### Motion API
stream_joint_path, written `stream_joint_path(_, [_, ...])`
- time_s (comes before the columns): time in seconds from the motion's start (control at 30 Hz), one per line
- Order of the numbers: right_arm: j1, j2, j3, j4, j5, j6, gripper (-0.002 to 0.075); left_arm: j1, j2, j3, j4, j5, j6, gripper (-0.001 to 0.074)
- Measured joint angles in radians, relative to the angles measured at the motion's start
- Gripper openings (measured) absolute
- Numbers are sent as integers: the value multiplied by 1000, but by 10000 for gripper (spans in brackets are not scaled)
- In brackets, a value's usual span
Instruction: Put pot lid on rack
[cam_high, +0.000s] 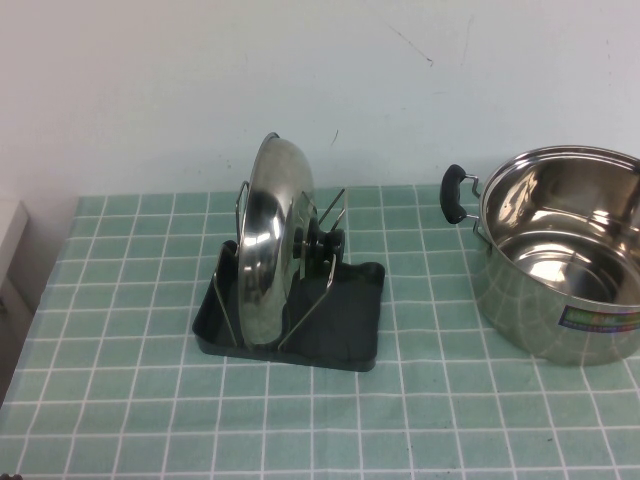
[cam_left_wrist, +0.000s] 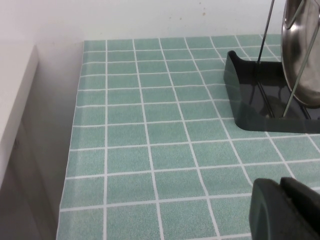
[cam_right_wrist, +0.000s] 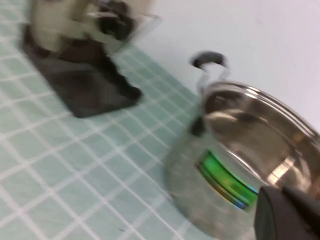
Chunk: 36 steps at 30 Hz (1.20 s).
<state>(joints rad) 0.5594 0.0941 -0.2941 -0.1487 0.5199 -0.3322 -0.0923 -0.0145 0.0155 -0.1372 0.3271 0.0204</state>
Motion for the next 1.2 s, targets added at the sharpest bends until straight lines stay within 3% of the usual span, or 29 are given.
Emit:
stream_joint_path(0.27, [-404,0,100,-6,-47,-4,-1,0,0,0,0,0,0,-3])
stream_joint_path(0.43, [-568,0,165,1,-50,-4,-1,0,0,0,0,0,0,-3])
stream_joint_path(0.7, [-589,-59,308,26,-130,14,-1,0,0,0,1,0,0,-3])
stream_joint_path(1.2, [-589,-107,313,132,-163,177,-1,0,0,0,4,0,0,-3])
